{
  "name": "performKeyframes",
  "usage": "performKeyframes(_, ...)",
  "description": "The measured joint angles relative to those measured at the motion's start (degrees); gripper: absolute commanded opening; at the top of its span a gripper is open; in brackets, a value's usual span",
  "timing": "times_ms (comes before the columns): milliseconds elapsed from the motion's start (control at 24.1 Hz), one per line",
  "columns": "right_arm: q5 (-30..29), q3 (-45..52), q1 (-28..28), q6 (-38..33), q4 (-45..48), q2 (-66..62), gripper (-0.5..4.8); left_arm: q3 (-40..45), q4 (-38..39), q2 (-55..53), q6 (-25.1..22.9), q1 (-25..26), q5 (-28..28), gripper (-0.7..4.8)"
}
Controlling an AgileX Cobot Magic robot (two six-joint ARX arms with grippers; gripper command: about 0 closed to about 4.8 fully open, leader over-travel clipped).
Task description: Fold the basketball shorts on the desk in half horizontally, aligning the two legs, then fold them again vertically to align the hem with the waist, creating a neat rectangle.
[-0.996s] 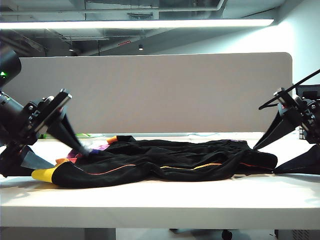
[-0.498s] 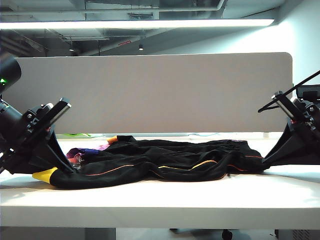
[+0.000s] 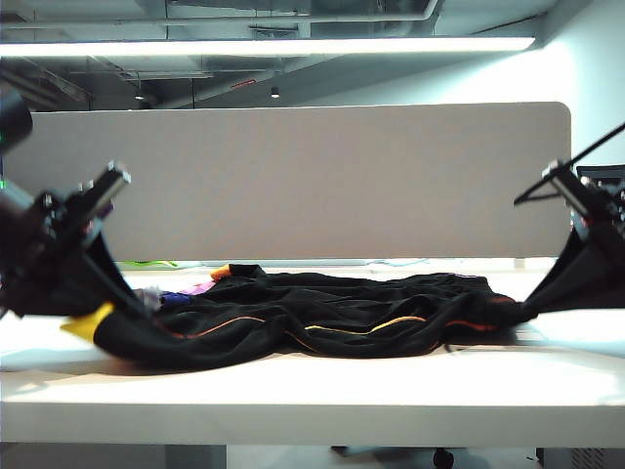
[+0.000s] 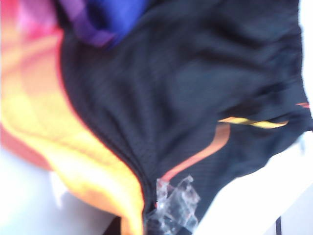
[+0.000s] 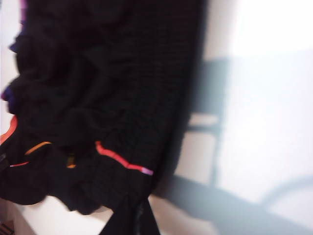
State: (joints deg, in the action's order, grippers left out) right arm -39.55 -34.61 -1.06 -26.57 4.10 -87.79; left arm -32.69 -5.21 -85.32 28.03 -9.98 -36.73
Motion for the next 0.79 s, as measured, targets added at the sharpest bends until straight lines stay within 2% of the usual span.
performKeyframes(456,-1.5,0.0,-0.1,0.0,-8.9,19.8,-0.06,0.0,7.4,22.1,1.0,0.0,-0.1,-0.06)
performKeyframes(581,-1.7,0.0,-0.1,0.0,-13.1,27.5,-0.05,0.0,13.7,29.6,1.1,0.0,1.5,-0.06)
performKeyframes(664,-1.6,0.0,-0.1,0.0,-16.3,32.4,-0.06,0.0,15.1,34.0,1.3,0.0,1.9,-0.06)
performKeyframes(788,-1.0,-0.2,-0.1,-0.2,-15.8,35.0,-0.06,-1.5,16.1,35.3,2.2,0.0,2.9,-0.06)
